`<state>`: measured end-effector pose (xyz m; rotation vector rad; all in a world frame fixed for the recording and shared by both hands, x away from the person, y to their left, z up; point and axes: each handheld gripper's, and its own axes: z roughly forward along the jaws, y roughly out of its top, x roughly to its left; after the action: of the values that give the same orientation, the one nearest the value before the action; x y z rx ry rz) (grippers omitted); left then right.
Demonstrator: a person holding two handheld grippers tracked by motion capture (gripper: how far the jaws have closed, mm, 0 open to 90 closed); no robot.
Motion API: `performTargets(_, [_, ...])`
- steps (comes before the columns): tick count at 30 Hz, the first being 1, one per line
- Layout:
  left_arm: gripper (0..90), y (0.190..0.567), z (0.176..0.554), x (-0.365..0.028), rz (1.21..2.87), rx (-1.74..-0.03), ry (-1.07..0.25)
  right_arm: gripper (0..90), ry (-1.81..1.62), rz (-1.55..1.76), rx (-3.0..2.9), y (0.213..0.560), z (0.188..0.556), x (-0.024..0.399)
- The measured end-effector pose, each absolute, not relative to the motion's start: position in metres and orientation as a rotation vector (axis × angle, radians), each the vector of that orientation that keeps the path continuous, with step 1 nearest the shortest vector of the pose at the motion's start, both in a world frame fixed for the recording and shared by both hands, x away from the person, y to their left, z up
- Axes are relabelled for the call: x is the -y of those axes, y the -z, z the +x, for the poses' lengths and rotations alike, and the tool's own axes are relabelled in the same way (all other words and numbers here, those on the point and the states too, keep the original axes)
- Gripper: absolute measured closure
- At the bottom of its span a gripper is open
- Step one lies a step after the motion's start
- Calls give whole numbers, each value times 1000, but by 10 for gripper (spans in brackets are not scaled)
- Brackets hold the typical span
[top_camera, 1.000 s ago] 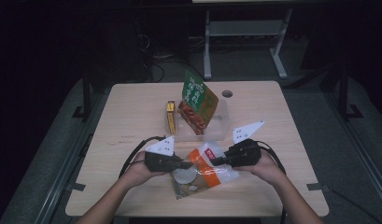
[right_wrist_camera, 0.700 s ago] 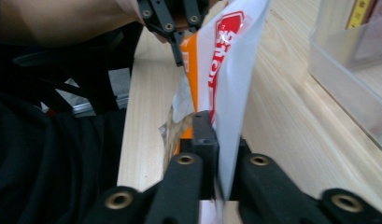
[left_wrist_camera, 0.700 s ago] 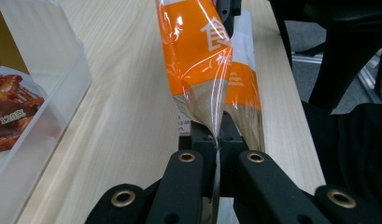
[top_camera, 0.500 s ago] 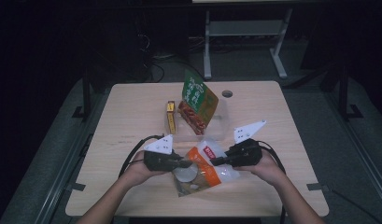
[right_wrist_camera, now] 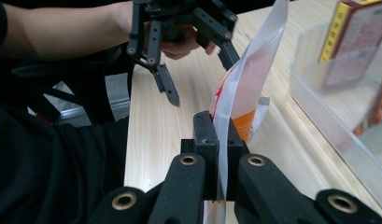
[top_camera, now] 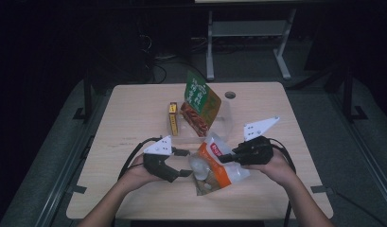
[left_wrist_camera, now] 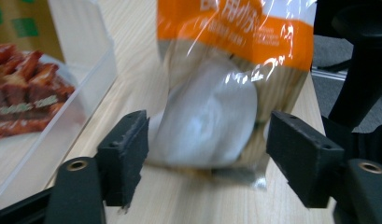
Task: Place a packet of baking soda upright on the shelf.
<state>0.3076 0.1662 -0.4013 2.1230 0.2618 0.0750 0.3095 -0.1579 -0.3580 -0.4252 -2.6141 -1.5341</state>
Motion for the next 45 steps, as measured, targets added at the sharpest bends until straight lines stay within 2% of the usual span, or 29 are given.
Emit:
performTargets(11, [268,411,293,-200,2128,-347,-103,900,1460,-581,2720,340,304,175])
performTargets(20, [257,417,291,-223,2137,-413,-136,900,1384,-704,2804,321,313,185])
performTargets(45, [232,424,295,-221,2153,-445,-145,900,1355,-954,2884,266,351,198])
